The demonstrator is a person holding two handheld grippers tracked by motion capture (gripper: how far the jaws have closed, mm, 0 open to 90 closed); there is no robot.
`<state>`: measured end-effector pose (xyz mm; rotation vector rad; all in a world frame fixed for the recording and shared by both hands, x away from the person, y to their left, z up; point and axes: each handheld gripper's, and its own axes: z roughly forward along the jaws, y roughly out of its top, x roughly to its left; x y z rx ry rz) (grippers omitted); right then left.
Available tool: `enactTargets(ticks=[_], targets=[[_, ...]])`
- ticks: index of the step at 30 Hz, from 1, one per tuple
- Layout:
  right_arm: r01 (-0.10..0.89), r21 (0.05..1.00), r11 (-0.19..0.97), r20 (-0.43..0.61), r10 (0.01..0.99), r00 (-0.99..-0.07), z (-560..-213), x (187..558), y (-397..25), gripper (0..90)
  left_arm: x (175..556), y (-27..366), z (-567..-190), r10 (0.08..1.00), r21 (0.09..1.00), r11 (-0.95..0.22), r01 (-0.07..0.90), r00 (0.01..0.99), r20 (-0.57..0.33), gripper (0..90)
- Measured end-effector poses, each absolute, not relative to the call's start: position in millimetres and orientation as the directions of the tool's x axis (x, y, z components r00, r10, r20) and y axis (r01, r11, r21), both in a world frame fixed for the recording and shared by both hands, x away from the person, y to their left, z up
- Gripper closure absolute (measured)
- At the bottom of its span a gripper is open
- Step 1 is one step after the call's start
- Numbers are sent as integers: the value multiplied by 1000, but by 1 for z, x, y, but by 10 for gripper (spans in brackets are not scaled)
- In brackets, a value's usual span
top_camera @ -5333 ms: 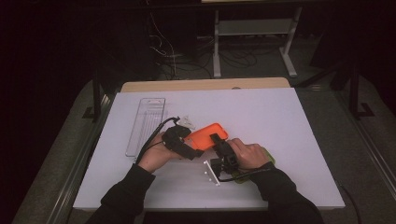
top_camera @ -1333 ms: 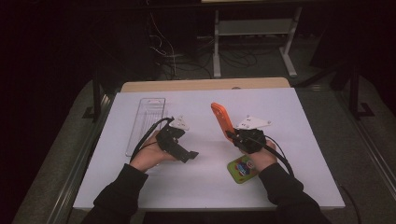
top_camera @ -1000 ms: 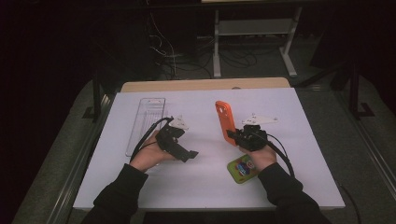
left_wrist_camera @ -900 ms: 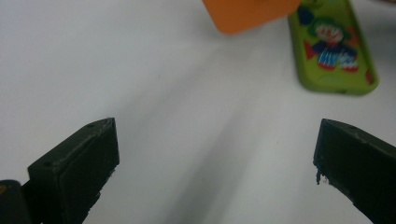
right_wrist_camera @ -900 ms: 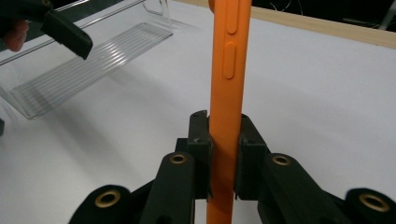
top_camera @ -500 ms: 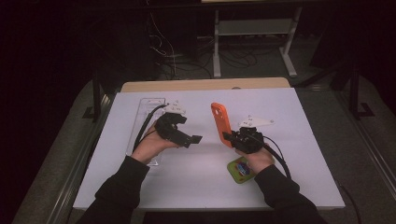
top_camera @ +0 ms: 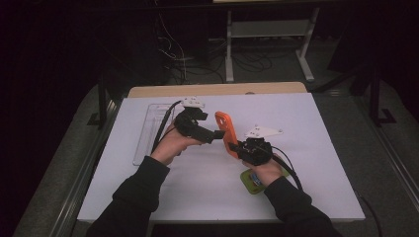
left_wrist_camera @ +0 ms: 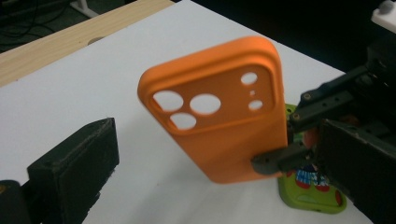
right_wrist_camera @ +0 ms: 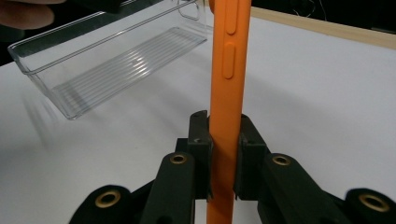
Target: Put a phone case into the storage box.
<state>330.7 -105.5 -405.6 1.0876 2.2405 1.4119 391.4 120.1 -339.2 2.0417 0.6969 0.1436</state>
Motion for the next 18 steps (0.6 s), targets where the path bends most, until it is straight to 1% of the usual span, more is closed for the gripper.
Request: enactTargets(ticks=[8, 12, 18], targets=[[432, 871, 235, 155, 703, -694, -403, 327, -100, 783, 395, 115, -344, 530, 817, -390, 425, 829, -178, 0], [432, 873, 226, 166, 695, -699, -402, 326, -99, 783, 396, 111, -347, 534, 817, -369, 444, 820, -204, 0], [429, 876, 220, 172, 688, -705, -400, 324, -97, 783, 397, 107, -351, 519, 821, -368, 436, 829, -208, 0]])
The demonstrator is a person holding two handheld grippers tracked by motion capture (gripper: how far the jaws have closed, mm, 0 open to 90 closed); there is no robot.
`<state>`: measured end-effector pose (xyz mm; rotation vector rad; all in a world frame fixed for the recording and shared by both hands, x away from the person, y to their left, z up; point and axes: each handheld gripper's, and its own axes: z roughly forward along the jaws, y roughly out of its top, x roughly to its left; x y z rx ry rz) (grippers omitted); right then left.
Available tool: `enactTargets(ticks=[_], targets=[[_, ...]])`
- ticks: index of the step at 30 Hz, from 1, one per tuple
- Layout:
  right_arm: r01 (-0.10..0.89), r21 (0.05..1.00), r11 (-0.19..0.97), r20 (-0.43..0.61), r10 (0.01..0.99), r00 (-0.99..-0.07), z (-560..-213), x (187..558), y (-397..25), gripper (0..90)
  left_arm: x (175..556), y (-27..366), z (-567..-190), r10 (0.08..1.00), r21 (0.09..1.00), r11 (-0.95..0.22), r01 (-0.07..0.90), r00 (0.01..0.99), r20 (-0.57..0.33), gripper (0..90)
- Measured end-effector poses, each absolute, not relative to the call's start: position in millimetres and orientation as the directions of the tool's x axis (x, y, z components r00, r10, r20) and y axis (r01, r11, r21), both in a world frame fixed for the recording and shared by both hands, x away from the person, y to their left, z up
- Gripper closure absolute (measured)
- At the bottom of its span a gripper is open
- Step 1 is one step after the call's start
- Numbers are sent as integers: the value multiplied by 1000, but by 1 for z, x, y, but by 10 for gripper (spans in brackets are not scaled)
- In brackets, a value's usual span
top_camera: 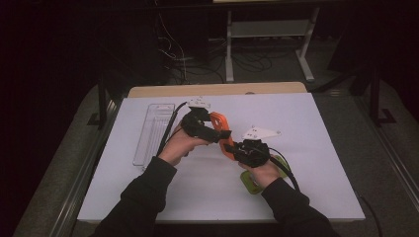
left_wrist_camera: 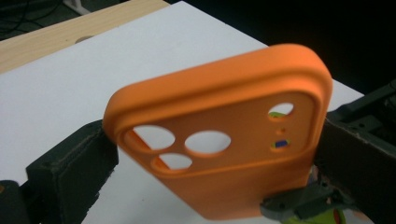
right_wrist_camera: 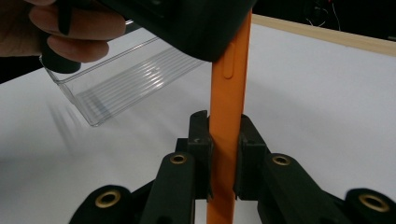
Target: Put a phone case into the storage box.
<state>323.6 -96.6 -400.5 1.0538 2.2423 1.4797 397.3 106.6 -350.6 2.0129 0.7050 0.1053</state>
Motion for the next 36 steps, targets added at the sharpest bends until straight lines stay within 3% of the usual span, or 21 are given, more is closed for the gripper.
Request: enactTargets(ticks=[11, 19, 30, 36], targets=[[424, 877, 225, 169, 681, -712, -401, 323, -95, 783, 397, 102, -353, 516, 825, -343, 449, 824, -234, 2], [424, 876, 232, 165, 680, -714, -402, 323, -94, 784, 397, 105, -351, 518, 840, -316, 441, 822, -237, 88], [423, 868, 260, 149, 677, -721, -404, 324, -93, 775, 396, 105, -351, 516, 830, -347, 436, 828, -219, 119], [446, 842, 305, 144, 669, -730, -406, 325, -96, 536, 397, 108, -347, 514, 831, -358, 426, 833, -206, 128]])
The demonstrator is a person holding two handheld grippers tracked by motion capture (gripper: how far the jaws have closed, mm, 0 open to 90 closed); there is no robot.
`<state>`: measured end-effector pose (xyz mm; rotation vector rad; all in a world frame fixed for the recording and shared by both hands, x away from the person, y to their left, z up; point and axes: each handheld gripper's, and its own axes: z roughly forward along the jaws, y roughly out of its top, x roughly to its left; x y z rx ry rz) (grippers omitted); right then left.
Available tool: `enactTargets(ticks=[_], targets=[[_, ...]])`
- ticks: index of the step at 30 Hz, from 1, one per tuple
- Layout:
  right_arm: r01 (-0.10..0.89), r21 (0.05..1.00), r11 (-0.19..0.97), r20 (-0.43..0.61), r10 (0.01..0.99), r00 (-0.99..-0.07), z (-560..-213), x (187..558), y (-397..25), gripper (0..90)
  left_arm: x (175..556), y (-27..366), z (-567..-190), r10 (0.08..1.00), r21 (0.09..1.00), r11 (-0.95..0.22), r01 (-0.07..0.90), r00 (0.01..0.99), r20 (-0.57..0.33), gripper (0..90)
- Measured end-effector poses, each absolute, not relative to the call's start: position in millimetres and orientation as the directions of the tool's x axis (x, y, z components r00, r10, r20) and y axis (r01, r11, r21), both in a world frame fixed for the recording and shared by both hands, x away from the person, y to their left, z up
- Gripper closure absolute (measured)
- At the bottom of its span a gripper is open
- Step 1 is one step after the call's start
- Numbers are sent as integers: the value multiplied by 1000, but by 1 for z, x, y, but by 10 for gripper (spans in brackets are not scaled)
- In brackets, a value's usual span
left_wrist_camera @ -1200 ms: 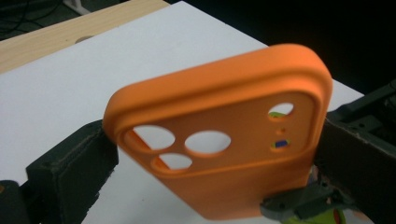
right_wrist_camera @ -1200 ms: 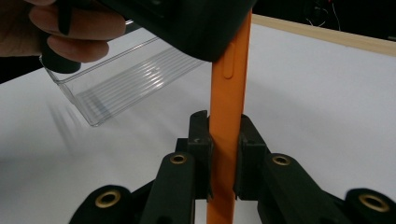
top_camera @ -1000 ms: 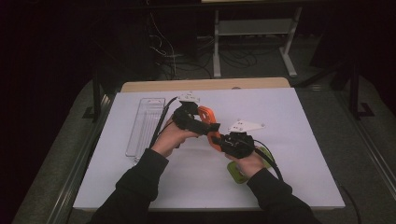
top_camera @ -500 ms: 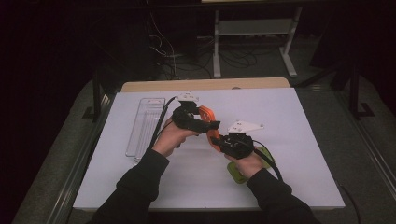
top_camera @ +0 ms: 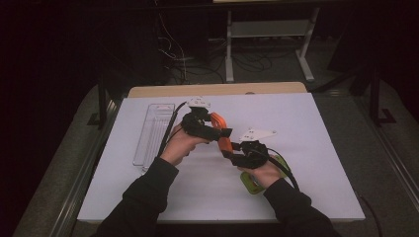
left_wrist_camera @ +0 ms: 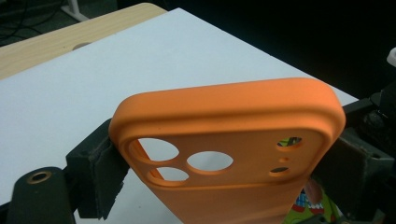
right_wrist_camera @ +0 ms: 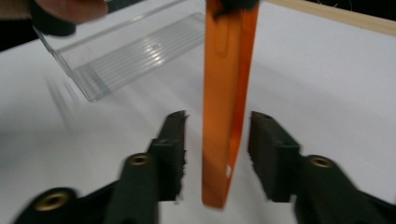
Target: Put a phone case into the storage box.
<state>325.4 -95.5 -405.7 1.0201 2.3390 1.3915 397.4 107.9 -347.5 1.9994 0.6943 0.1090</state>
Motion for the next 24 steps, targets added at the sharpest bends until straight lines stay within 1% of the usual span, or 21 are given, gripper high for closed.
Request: enactTargets(ticks=[1, 2, 4, 5, 8, 10, 12, 15, 17, 20, 24], targets=[[448, 837, 316, 140, 667, -732, -405, 325, -97, 497, 398, 109, -347, 517, 833, -352, 427, 830, -207, 129], [456, 830, 321, 142, 669, -729, -405, 324, -98, 475, 398, 110, -345, 519, 833, -353, 427, 830, -205, 129], [443, 832, 334, 123, 669, -733, -403, 322, -104, 421, 400, 112, -342, 520, 835, -360, 417, 833, -192, 129], [440, 831, 341, 121, 660, -741, -403, 322, -107, 409, 400, 114, -340, 522, 835, -363, 413, 833, -185, 129], [449, 819, 358, 129, 647, -751, -404, 320, -116, 322, 400, 118, -336, 532, 835, -356, 420, 826, -188, 130], [455, 809, 372, 126, 646, -753, -405, 318, -123, 280, 400, 120, -333, 537, 833, -361, 420, 824, -182, 131], [458, 808, 371, 126, 650, -749, -406, 315, -130, 233, 401, 123, -330, 543, 831, -366, 419, 821, -175, 131], [457, 809, 370, 131, 645, -753, -409, 311, -141, 136, 402, 127, -326, 553, 830, -364, 423, 815, -173, 132], [454, 810, 370, 121, 652, -749, -412, 308, -148, 121, 403, 130, -324, 559, 831, -361, 422, 812, -169, 132], [458, 810, 367, 129, 651, -748, -416, 304, -159, 7, 405, 134, -321, 563, 832, -366, 418, 811, -159, 134], [479, 802, 357, 142, 664, -734, -420, 297, -170, 0, 407, 139, -317, 571, 830, -375, 412, 808, -143, 134]])
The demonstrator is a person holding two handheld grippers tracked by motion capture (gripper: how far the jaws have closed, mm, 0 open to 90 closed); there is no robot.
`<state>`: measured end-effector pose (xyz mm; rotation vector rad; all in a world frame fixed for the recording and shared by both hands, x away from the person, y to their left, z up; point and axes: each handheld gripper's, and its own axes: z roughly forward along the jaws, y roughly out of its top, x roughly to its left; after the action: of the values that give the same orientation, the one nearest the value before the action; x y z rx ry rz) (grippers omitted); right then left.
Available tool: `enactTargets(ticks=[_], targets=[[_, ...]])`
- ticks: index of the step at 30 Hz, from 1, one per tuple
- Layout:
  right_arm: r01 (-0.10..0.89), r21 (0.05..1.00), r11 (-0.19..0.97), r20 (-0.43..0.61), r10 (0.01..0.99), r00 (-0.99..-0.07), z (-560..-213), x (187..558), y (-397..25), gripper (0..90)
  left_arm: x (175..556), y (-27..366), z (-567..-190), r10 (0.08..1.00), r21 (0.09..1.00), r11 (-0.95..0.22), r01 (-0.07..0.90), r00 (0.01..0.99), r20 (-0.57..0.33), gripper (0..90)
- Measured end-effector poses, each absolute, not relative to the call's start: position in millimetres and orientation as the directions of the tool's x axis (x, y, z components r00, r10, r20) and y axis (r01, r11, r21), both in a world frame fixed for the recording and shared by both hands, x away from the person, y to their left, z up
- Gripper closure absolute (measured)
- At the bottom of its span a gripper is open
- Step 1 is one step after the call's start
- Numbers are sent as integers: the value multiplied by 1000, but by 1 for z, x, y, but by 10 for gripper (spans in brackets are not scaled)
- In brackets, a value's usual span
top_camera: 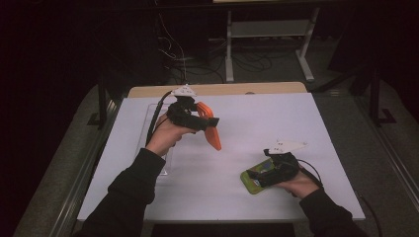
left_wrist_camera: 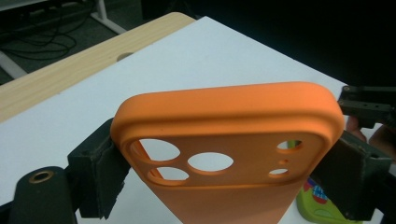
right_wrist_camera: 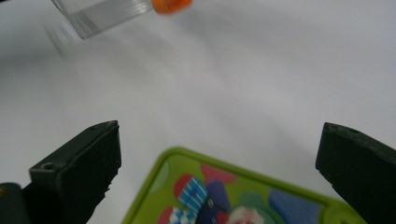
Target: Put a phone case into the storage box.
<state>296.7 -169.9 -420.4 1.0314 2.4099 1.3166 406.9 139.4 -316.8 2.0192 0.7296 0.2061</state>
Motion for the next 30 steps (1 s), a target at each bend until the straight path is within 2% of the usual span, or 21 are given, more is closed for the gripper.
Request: enactTargets(ticks=[14, 30], targets=[[485, 801, 351, 121, 698, -706, -435, 279, -199, 0, 416, 170, -292, 623, 843, -372, 389, 778, -84, 136], [488, 802, 343, 124, 705, -699, -435, 279, -200, 0, 445, 208, -269, 711, 847, -370, 382, 703, -7, 137]])
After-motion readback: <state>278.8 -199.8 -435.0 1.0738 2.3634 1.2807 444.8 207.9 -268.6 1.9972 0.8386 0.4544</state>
